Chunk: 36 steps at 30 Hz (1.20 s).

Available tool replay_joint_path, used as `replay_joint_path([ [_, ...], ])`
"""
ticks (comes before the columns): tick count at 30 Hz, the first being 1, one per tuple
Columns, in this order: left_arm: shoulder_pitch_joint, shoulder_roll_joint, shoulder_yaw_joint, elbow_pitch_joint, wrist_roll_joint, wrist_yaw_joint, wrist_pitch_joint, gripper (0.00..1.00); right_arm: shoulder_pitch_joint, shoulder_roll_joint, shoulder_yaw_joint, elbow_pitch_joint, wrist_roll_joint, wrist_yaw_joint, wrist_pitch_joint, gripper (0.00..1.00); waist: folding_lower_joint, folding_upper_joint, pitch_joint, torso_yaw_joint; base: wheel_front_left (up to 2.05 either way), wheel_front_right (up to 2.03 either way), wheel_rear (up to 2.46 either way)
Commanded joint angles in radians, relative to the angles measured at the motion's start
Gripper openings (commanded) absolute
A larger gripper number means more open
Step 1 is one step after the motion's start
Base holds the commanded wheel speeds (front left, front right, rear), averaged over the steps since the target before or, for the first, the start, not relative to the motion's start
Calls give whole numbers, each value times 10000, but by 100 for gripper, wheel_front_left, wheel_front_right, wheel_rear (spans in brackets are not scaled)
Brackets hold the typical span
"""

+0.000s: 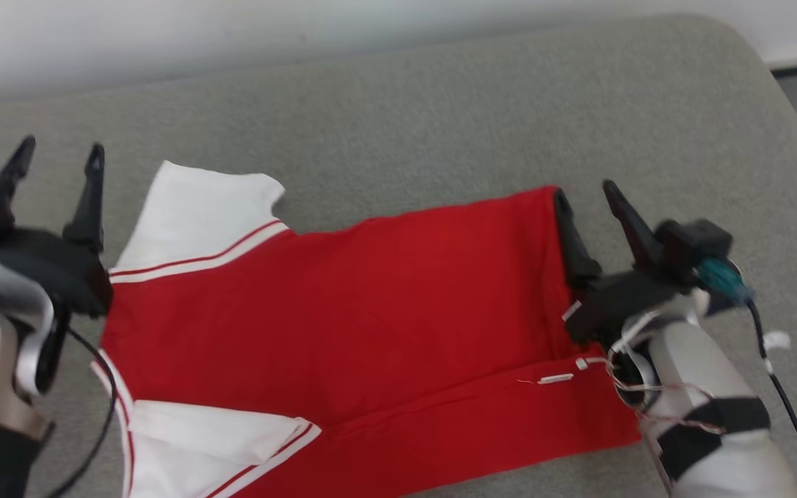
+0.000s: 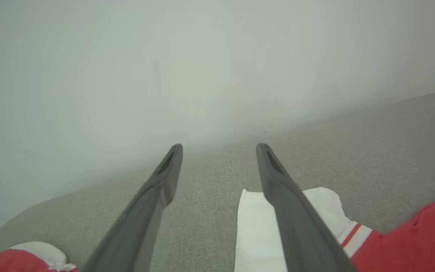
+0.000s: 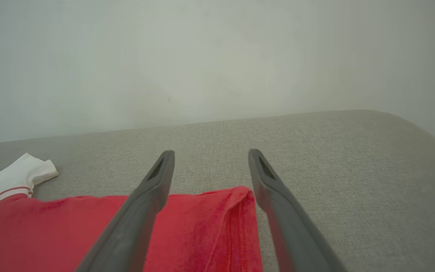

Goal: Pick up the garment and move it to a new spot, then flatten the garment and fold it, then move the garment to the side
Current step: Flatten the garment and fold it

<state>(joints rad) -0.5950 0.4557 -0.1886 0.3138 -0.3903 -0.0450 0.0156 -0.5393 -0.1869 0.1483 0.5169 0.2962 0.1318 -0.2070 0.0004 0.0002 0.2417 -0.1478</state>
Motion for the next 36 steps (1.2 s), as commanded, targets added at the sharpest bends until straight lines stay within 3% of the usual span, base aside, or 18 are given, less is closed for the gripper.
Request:
replay_joint_path([
  [1, -418, 85, -69, 245, -70, -98, 175, 100, -409, 102, 211, 271, 22, -25, 35, 100, -4, -2, 972, -814, 0, 0, 0],
  [8, -2195, 297, -406, 1953, -263, -554, 1144, 100, -1959, 284, 847, 1755, 344, -25, -111, 100, -4, -2, 1705, -1379, 0, 0, 0],
  [17, -3278, 558, -768, 3859, -349, -704, 1968, 100, -2701, 305, 1514, 2566, 888, -25, -516, 100, -4, -2, 2134, -1922, 0, 0, 0],
  [36, -3403, 448, -1041, 4710, -1077, -812, 2812, 100, -2880, 281, 2140, 2919, 1323, -25, -588, 100, -4, -2, 1857, -1756, 0, 0, 0],
])
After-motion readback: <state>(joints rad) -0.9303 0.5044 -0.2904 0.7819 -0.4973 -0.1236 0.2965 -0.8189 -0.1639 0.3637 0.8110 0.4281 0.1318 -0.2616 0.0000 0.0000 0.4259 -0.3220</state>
